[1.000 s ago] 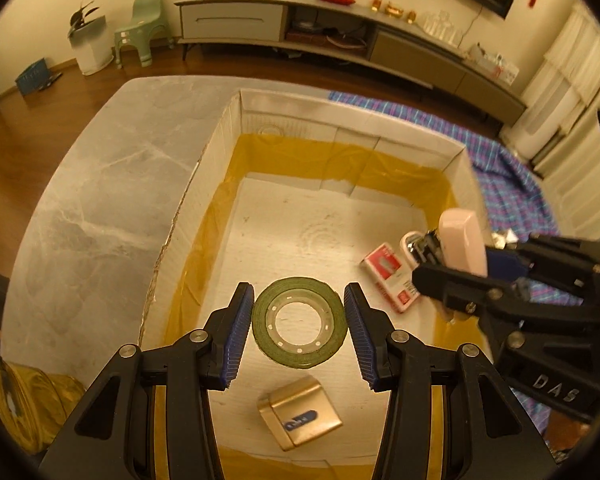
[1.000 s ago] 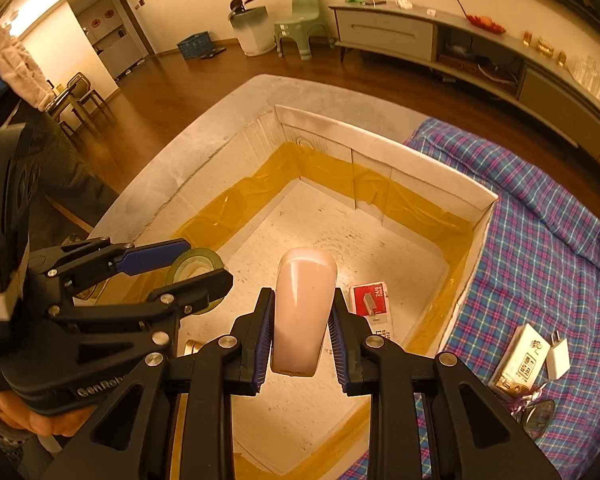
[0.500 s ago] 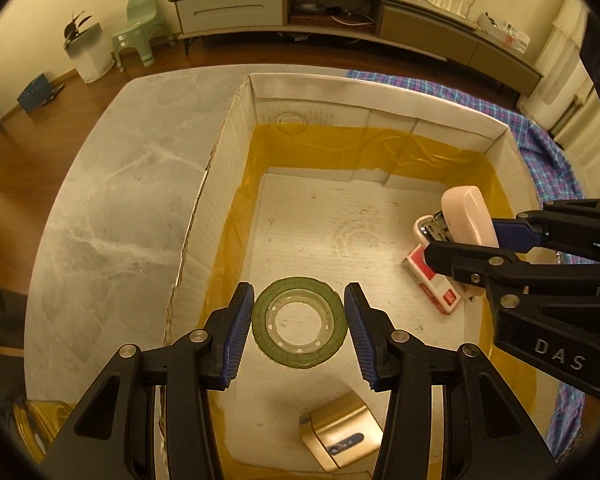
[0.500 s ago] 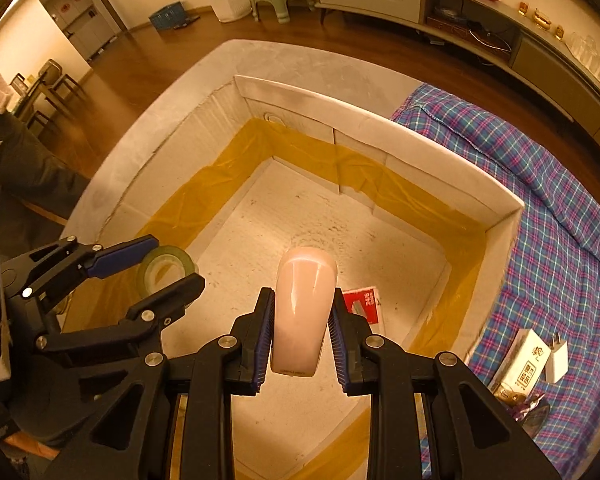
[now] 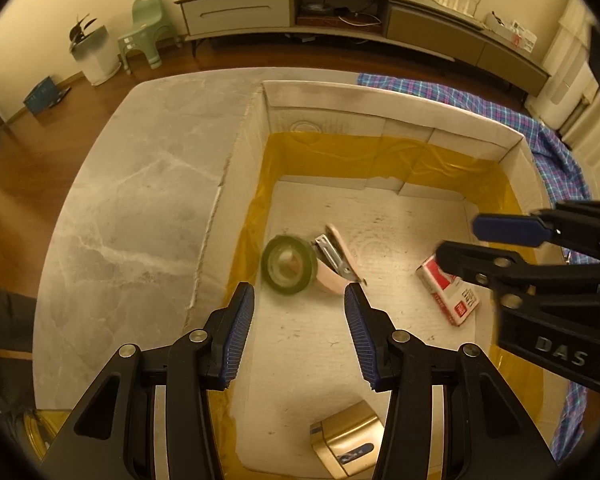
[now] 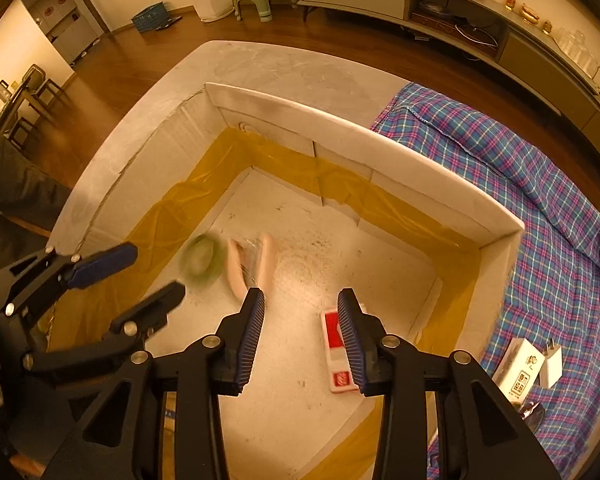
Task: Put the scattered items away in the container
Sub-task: 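Open both tools to drop the green tape and white stapler into the box, then move both tools back over the items on the plaid shirt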
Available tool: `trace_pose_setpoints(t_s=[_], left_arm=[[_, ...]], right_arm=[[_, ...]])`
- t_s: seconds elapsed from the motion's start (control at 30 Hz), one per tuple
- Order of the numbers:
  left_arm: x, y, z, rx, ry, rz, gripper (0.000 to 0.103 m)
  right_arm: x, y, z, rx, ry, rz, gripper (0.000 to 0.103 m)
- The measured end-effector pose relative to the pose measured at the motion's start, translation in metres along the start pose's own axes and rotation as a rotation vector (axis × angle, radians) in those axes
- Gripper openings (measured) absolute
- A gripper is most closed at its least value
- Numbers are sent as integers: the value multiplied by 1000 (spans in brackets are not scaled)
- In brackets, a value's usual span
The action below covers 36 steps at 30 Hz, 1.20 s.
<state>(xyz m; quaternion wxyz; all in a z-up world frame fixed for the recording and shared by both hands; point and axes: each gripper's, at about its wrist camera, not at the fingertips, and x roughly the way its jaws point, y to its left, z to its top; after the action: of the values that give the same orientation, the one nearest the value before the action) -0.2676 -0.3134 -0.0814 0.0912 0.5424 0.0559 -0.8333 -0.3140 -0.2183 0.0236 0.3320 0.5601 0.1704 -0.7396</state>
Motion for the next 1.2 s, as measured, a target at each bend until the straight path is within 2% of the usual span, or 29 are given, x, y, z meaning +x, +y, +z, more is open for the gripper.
trace_pose_setpoints(t_s=[0.2,0.5,0.9,1.2], left_arm=[[-15,4,-12,-2,-6,2,50],[-56,-4,-38,37,-53,9,50],[-117,-40,-87,105,-120,10,50],[-165,-79,-133,205,-242,6,50]], right_arm=[[-13,-6,-22,4,-2,48,40],[-40,-5,-69,-29,-20,169,40],[-99,-4,-135,-92,-127,185,40],[-145,1,-188,-135,-254,166,40]])
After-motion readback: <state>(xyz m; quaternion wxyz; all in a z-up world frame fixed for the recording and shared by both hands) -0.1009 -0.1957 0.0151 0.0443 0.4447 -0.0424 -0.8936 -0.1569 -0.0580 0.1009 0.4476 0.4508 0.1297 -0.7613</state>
